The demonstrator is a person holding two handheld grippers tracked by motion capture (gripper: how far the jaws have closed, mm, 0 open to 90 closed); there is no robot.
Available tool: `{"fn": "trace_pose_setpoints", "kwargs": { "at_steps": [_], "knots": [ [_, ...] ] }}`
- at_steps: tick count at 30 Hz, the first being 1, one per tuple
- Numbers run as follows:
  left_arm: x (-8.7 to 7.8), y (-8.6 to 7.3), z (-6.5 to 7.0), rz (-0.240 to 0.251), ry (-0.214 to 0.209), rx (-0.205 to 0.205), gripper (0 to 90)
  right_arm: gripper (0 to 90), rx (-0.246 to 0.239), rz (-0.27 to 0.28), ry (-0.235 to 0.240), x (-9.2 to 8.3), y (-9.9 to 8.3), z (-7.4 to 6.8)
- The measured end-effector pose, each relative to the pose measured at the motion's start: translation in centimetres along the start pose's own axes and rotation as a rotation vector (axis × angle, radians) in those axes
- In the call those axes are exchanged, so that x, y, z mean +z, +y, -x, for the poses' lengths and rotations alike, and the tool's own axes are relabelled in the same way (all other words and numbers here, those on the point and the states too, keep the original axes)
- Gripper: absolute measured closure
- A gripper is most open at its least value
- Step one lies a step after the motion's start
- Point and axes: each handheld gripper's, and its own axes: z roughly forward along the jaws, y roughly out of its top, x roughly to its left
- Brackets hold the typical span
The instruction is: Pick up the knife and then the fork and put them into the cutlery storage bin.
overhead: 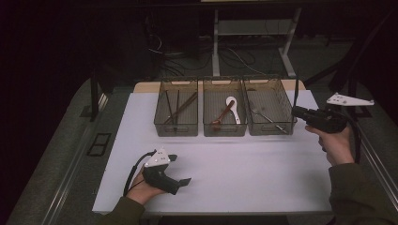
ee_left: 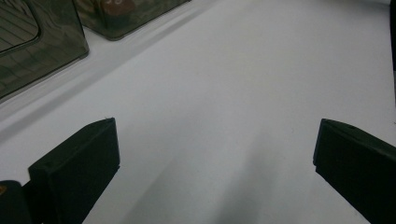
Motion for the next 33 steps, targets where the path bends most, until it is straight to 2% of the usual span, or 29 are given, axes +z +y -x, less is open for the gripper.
{"fn": "trace_pose_setpoints", "kwargs": {
  "at_steps": [9, 15, 19, 24, 33],
  "knots": [
    [0.1, 0.0, 0.1, -0.002, -0.001, 0.001, 0.0, 79.6, 0.005, 0.021, -0.019, 1.2, 2.5, 0.7],
    [0.1, 0.0, 0.1, -0.002, -0.003, 0.001, 0.0, 79.6, 0.001, 0.000, -0.048, 2.7, 3.6, 1.5],
    [0.1, 0.0, 0.1, -0.002, -0.004, 0.000, 0.0, 79.6, 0.017, -0.008, -0.067, 3.6, 3.9, 2.2],
    [0.1, 0.0, 0.1, -0.001, -0.005, -0.001, 0.0, 79.6, 0.030, -0.065, -0.096, 5.0, 3.4, 3.1],
    [0.1, 0.0, 0.0, -0.002, -0.008, 0.000, 0.0, 79.6, 0.039, -0.205, -0.126, 6.9, 2.4, 4.1]
  ]
}}
